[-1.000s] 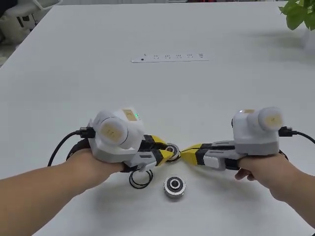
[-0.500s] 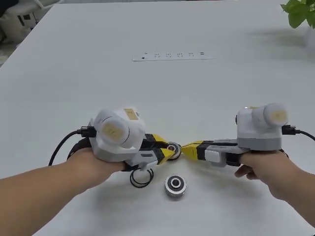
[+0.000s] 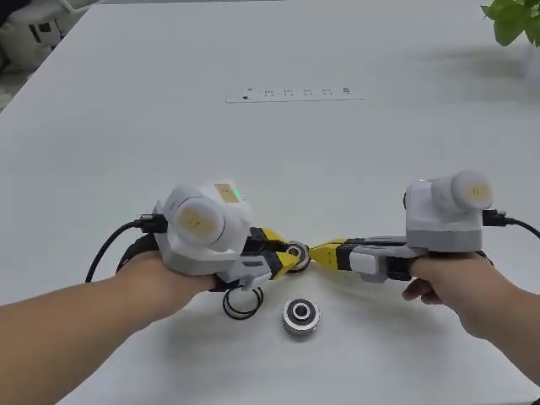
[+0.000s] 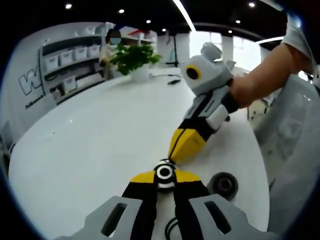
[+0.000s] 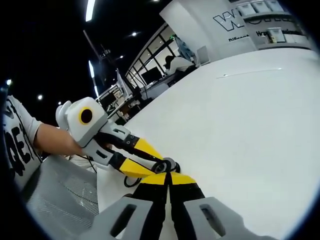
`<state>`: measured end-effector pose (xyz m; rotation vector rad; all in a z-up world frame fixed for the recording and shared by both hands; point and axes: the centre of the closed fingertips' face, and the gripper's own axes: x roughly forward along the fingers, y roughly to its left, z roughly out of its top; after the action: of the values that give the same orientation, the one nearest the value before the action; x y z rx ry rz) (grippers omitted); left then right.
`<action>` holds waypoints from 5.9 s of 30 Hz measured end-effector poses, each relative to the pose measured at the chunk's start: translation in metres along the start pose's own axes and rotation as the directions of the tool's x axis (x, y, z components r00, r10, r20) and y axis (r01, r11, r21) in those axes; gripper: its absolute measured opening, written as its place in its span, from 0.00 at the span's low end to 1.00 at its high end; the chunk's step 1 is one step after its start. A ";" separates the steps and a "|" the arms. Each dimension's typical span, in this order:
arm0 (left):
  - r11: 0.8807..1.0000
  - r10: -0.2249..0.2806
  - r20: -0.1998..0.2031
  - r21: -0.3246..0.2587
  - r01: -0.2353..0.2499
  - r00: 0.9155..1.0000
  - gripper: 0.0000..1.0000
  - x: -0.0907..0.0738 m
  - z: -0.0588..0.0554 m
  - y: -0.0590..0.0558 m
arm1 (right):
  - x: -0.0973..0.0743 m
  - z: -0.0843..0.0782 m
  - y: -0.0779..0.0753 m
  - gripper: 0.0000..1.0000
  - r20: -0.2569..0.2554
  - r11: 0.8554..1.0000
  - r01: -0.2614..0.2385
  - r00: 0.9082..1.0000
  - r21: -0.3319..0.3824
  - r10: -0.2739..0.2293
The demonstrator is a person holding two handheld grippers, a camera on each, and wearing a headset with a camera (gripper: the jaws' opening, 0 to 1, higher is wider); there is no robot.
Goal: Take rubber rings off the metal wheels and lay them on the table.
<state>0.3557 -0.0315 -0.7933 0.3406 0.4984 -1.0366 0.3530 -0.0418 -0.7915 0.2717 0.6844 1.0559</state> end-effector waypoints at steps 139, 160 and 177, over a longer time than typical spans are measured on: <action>0.998 -0.040 0.131 -0.040 0.045 0.991 0.61 -0.055 0.030 -0.010 | -0.003 0.023 0.022 0.00 0.056 0.997 -0.078 0.995 0.005 0.078; 0.997 -0.038 0.159 -0.054 0.047 0.987 0.73 -0.078 0.033 -0.010 | -0.005 0.031 0.037 0.00 0.060 0.994 -0.111 0.992 -0.006 0.111; 0.999 -0.026 0.150 -0.037 0.032 0.988 0.78 -0.095 0.029 -0.010 | -0.003 0.036 0.046 0.00 0.062 0.990 -0.139 0.988 -0.013 0.139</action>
<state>0.3143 0.0193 -0.7175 0.2196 0.3894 -1.0705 0.3426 -0.0184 -0.7394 0.3476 0.6111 1.1781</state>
